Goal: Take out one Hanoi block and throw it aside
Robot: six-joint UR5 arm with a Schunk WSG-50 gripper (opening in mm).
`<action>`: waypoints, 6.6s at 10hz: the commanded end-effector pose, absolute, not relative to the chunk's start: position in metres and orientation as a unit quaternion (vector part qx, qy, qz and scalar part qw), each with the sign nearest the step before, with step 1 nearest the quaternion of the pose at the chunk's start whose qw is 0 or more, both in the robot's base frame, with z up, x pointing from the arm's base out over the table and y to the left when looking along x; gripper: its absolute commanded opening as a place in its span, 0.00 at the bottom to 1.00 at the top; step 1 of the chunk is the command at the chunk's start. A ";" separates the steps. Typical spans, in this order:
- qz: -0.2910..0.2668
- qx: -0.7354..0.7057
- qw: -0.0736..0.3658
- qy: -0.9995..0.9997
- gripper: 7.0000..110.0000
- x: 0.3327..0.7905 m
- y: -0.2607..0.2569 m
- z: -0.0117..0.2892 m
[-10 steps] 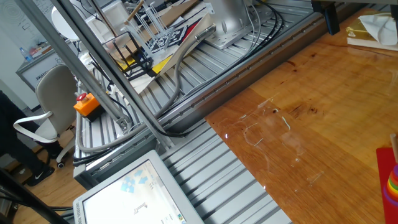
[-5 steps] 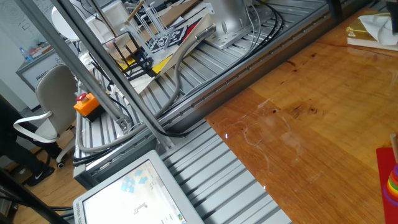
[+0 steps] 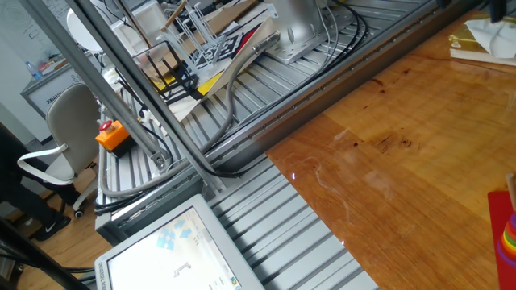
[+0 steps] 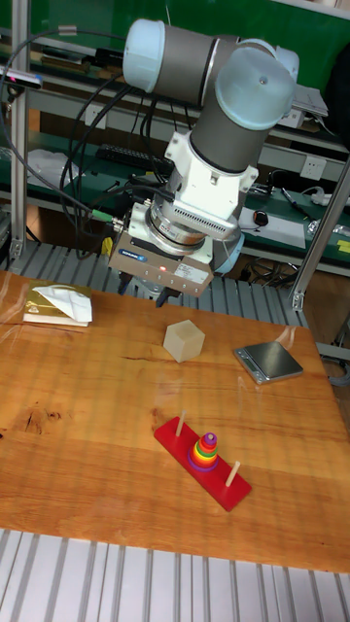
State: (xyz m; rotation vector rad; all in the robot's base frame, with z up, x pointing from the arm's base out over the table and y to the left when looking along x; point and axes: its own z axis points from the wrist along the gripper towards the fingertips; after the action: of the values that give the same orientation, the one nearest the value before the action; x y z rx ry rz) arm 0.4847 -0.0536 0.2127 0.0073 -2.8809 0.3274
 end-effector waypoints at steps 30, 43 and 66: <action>-0.022 0.019 -0.051 -0.998 0.36 0.625 0.048 0.291; -0.009 0.035 -0.053 -0.998 0.36 0.627 0.092 0.256; 0.028 0.050 -0.007 -0.998 0.36 0.611 0.058 0.256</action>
State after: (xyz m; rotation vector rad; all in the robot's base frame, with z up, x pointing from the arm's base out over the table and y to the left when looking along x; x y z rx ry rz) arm 0.6153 0.0584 0.2545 0.1630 -3.1670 0.0939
